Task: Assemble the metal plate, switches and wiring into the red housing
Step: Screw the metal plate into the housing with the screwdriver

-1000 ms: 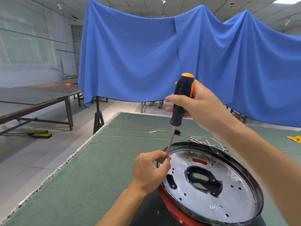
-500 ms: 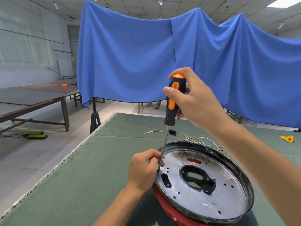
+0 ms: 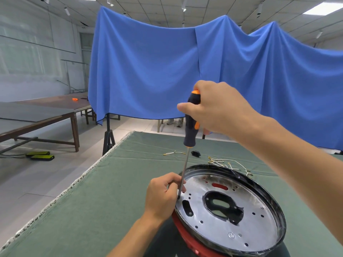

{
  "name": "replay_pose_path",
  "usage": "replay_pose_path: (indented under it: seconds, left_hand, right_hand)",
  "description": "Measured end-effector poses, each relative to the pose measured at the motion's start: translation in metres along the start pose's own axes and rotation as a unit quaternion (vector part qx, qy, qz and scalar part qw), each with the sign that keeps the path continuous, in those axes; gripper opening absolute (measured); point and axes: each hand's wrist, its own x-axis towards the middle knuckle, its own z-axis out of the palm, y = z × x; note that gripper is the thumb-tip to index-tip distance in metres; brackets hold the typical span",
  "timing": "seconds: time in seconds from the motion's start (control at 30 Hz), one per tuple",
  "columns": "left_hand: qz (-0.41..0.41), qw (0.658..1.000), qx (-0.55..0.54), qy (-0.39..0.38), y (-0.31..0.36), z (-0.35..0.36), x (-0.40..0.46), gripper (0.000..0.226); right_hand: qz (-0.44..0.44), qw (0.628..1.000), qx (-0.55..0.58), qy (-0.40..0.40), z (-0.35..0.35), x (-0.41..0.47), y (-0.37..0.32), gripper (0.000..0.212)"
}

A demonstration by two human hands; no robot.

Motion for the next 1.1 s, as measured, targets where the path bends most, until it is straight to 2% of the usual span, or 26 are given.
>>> replay_pose_path:
  seconds: [0.07, 0.17, 0.23, 0.3, 0.37, 0.4, 0.53, 0.6, 0.7, 0.77, 0.87, 0.93, 1.03, 1.1]
  left_hand:
    - [0.001, 1.0, 0.003, 0.001, 0.001, 0.0, 0.0, 0.031]
    - [0.005, 1.0, 0.006, 0.004, 0.0, 0.0, 0.0, 0.03]
    - [-0.001, 1.0, -0.001, 0.006, 0.0, 0.0, 0.0, 0.031]
    - [-0.006, 1.0, -0.007, 0.007, 0.0, 0.0, 0.0, 0.032]
    - [-0.006, 1.0, -0.011, 0.007, 0.0, 0.0, 0.0, 0.032]
    - [-0.006, 1.0, -0.016, 0.008, 0.001, 0.0, 0.0, 0.033]
    - [-0.004, 0.999, -0.031, 0.017, 0.002, -0.003, 0.0, 0.035]
    - [-0.001, 0.999, -0.031, 0.021, 0.0, -0.002, 0.001, 0.036]
    - [-0.002, 0.999, -0.029, 0.024, -0.001, -0.002, 0.001, 0.036]
    - [-0.001, 0.999, -0.027, 0.025, -0.001, -0.003, 0.001, 0.036]
    - [-0.004, 0.999, -0.027, 0.022, 0.0, -0.001, 0.0, 0.038]
    - [-0.007, 0.999, -0.027, 0.02, 0.0, 0.0, -0.001, 0.039]
    - [-0.01, 0.999, -0.028, 0.02, 0.0, 0.001, -0.002, 0.039]
    - [-0.009, 0.999, -0.03, 0.023, 0.001, 0.0, -0.002, 0.039]
  right_hand:
    - [0.03, 0.993, -0.111, 0.036, -0.005, 0.0, 0.001, 0.037]
    - [0.057, 0.988, -0.144, 0.014, -0.008, 0.001, 0.003, 0.043]
    - [0.049, 0.992, -0.11, -0.041, -0.007, 0.001, 0.002, 0.033]
    - [0.035, 0.995, -0.018, -0.087, -0.005, 0.001, -0.001, 0.023]
    - [0.016, 0.995, 0.043, -0.087, -0.005, 0.0, -0.003, 0.02]
    - [0.008, 0.996, 0.038, -0.076, -0.006, -0.001, -0.004, 0.02]
    - [0.01, 0.989, -0.148, 0.001, -0.012, 0.001, -0.012, 0.04]
    - [0.021, 0.984, -0.176, -0.015, -0.012, 0.002, -0.011, 0.04]
    - [0.019, 0.993, -0.065, -0.101, -0.011, 0.004, -0.009, 0.023]
    - [0.005, 0.994, 0.018, -0.104, -0.01, 0.002, -0.008, 0.021]
    - [-0.008, 0.999, -0.045, -0.024, -0.006, 0.0, -0.007, 0.03]
    - [0.008, 0.997, -0.079, -0.006, -0.006, 0.001, -0.006, 0.035]
    - [0.025, 0.995, -0.032, -0.092, -0.009, 0.005, -0.003, 0.028]
    - [0.022, 0.99, 0.043, -0.132, -0.011, 0.004, -0.003, 0.021]
